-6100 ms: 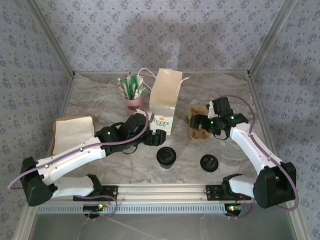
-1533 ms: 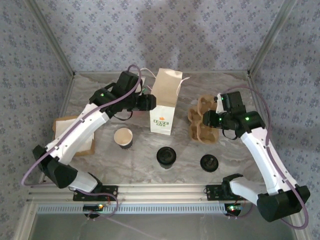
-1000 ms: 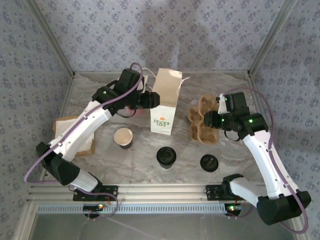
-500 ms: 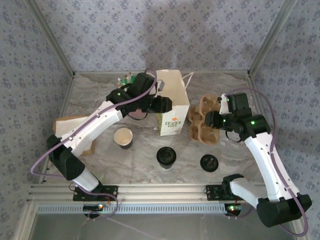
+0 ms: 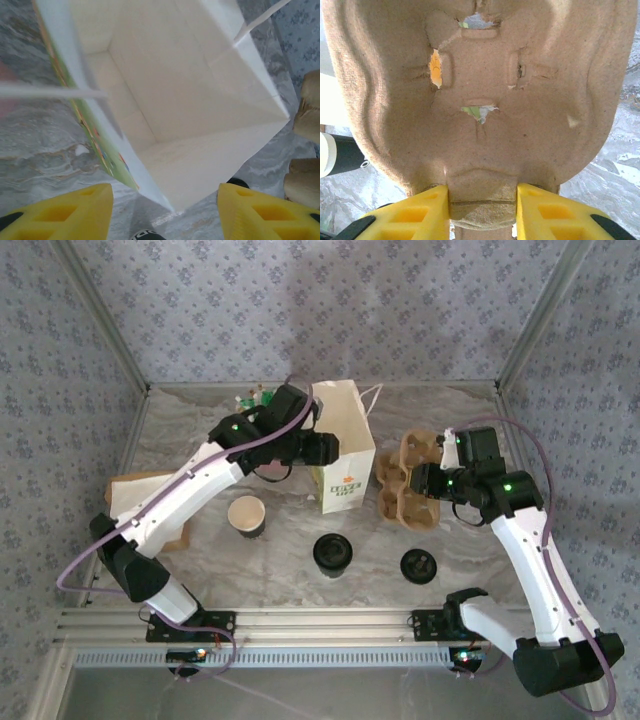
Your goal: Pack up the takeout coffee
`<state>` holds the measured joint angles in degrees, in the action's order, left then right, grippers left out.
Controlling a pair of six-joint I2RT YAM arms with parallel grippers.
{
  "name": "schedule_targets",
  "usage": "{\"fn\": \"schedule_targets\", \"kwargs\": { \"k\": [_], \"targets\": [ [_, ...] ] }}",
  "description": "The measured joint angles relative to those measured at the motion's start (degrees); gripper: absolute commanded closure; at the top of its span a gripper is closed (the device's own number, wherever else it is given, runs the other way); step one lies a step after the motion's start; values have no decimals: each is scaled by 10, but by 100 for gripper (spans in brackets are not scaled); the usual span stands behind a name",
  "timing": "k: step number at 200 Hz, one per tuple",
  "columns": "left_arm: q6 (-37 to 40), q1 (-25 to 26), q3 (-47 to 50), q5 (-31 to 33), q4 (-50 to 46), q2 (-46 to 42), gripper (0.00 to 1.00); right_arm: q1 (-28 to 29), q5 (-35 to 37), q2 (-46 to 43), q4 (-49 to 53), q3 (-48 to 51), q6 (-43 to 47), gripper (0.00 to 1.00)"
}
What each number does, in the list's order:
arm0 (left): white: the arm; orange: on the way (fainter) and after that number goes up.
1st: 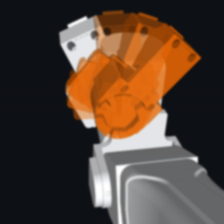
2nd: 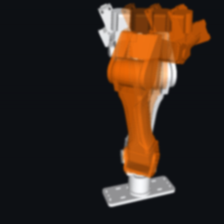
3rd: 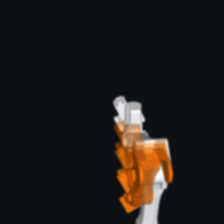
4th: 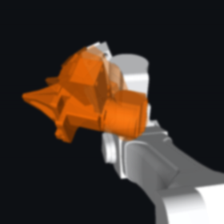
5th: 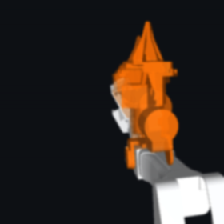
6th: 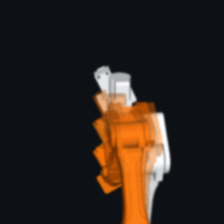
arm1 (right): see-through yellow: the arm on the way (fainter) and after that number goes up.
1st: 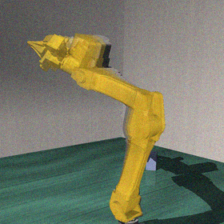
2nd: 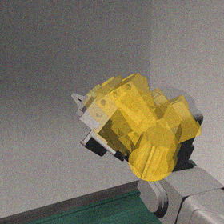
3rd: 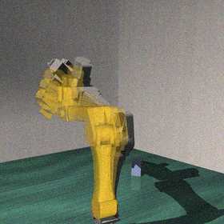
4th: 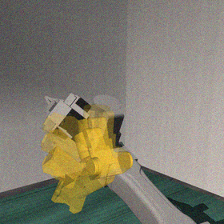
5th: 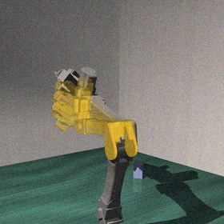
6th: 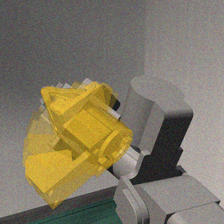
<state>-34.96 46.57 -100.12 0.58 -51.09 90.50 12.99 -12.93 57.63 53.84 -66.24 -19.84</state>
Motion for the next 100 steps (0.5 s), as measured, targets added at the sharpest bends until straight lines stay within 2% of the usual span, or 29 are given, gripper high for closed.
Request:
{"fn": "schedule_targets", "kwargs": {
  "k": [43,100],
  "targets": [
    [6,0,-71,34,-30,30,41,-1,0,-3,0,0,0,64],
    [12,1,-133,82,-90,102,59,-4,0,-7,0,0,0,64]
  ]
}}
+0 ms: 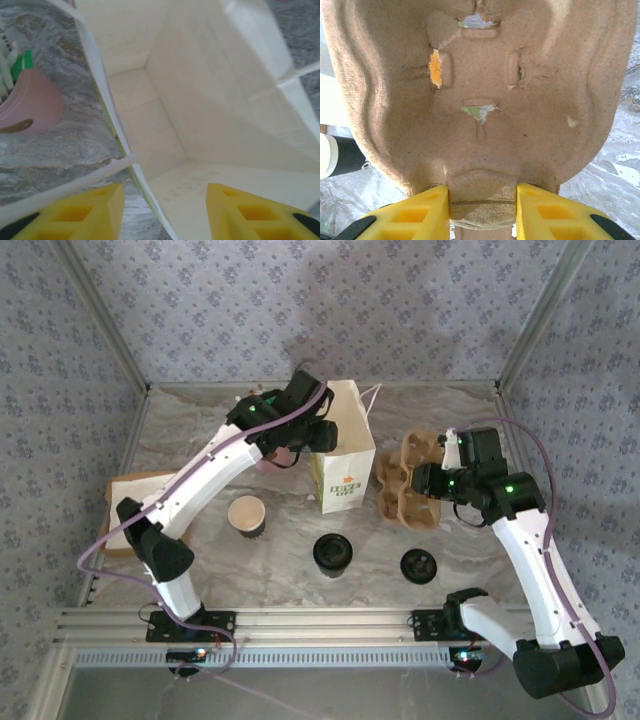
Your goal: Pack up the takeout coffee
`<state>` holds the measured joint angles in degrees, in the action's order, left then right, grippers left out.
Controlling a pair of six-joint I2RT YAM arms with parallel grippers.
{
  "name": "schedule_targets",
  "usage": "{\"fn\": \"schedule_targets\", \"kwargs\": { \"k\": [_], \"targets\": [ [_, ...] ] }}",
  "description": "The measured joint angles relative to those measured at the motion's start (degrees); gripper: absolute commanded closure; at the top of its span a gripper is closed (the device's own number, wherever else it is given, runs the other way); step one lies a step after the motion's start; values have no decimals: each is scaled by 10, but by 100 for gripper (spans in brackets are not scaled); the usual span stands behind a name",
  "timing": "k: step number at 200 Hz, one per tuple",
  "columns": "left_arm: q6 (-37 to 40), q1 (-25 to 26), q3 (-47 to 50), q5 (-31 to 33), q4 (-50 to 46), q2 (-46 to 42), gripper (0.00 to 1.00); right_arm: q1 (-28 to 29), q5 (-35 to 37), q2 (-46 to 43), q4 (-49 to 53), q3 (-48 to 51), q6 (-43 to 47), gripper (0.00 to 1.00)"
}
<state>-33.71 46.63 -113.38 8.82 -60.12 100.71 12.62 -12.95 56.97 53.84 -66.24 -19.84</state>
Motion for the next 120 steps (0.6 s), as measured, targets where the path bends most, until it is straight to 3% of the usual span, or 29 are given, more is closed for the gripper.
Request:
{"fn": "schedule_targets", "kwargs": {
  "k": [59,120],
  "targets": [
    [-1,1,-17,20,-26,8,92,0,-2,0,0,0,0,65],
    [-9,11,-19,20,-29,8,96,-3,-9,0,0,0,0,65]
  ]
}}
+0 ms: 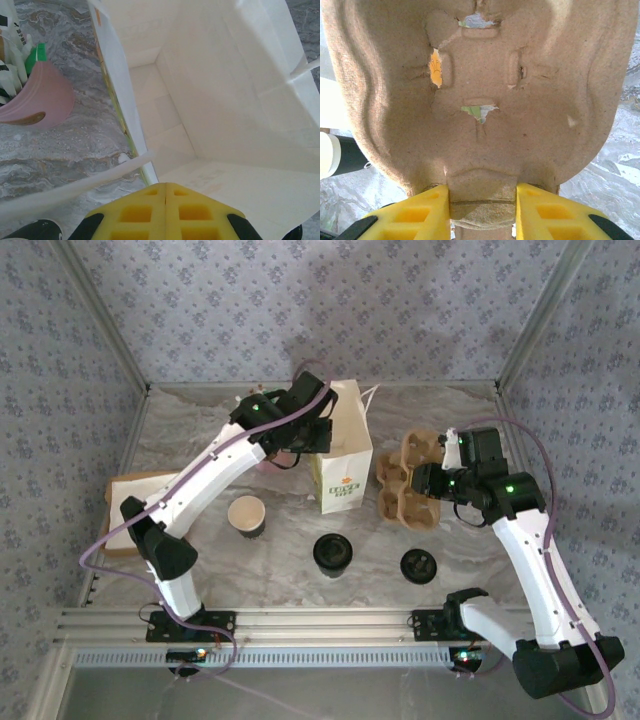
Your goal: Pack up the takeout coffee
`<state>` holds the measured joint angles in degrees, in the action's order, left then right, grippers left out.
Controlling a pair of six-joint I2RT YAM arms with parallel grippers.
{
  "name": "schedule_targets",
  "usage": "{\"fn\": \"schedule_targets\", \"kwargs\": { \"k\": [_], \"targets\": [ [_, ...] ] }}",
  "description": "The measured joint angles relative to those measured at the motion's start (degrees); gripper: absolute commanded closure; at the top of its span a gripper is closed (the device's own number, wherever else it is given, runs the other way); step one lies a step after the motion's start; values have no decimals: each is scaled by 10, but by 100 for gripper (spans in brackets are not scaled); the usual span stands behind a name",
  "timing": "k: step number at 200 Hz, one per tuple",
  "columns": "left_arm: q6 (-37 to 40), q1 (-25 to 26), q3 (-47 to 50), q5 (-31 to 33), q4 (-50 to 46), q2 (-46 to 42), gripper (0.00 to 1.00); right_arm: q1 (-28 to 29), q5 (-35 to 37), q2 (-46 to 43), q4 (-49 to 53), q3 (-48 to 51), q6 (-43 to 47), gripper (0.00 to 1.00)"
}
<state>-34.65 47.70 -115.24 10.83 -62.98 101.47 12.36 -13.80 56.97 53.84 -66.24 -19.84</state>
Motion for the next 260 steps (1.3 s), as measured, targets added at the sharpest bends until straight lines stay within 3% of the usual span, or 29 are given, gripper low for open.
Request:
{"fn": "schedule_targets", "kwargs": {
  "k": [81,155,168,189,203,260],
  "targets": [
    [-38,41,27,6,0,-34,98,-3,-7,-25,11,0,0,66],
    [-68,81,88,8,28,-85,96,-8,-13,-36,35,-59,0,66],
    [-71,86,92,8,29,-85,90,-8,-13,-37,41,-69,0,66],
    [-75,89,94,13,30,-86,67,-8,-16,-37,47,-85,-1,66],
    [-75,89,94,25,29,-89,57,-8,-17,-38,47,-90,-2,67],
    [-79,76,86,64,10,-94,57,-8,-21,-41,48,-91,-5,67]
  ]
}}
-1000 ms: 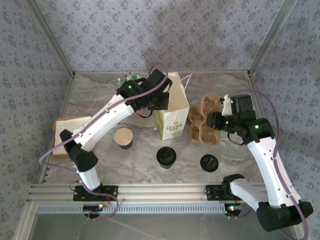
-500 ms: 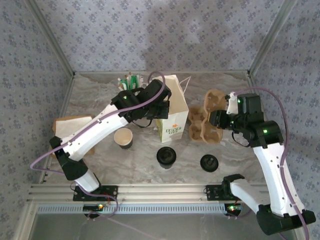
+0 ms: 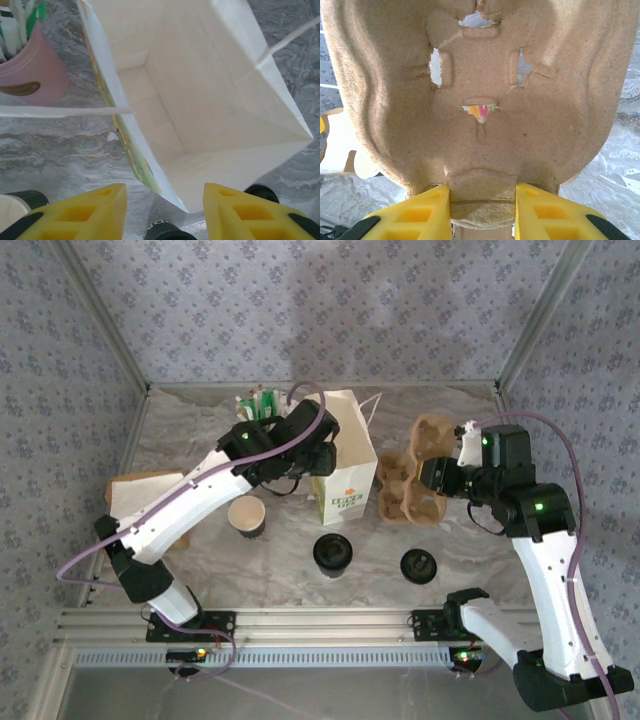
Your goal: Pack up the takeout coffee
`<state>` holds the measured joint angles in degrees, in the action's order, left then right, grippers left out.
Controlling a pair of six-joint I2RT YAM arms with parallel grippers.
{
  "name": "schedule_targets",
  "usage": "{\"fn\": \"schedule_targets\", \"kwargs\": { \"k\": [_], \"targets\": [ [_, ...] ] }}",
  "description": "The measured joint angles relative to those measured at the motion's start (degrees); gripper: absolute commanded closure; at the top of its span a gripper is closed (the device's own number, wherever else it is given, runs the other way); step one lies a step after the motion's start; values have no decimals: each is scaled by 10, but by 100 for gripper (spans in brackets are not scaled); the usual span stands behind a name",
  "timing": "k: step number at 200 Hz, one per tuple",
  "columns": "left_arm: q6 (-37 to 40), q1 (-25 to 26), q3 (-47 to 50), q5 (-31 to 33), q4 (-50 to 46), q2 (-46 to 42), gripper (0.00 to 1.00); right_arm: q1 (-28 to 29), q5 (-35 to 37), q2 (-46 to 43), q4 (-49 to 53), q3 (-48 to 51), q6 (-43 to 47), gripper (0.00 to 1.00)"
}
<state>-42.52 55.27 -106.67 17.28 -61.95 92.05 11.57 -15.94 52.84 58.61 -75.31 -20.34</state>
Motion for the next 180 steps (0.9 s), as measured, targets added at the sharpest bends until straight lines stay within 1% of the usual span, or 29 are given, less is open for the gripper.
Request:
{"fn": "schedule_targets", "kwargs": {
  "k": [63,148,167,180],
  "targets": [
    [0,-27,-11,7,-5,31,62,0,0,-10,2,0,0,67],
    [-2,-28,-12,-7,-4,50,87,-3,-5,-15,6,1,0,67],
    [-3,-27,-12,-10,-4,50,91,-3,-5,-18,7,1,0,67],
    [-3,-24,-12,-12,-4,50,91,-4,-6,-19,9,1,0,67]
  ]
}}
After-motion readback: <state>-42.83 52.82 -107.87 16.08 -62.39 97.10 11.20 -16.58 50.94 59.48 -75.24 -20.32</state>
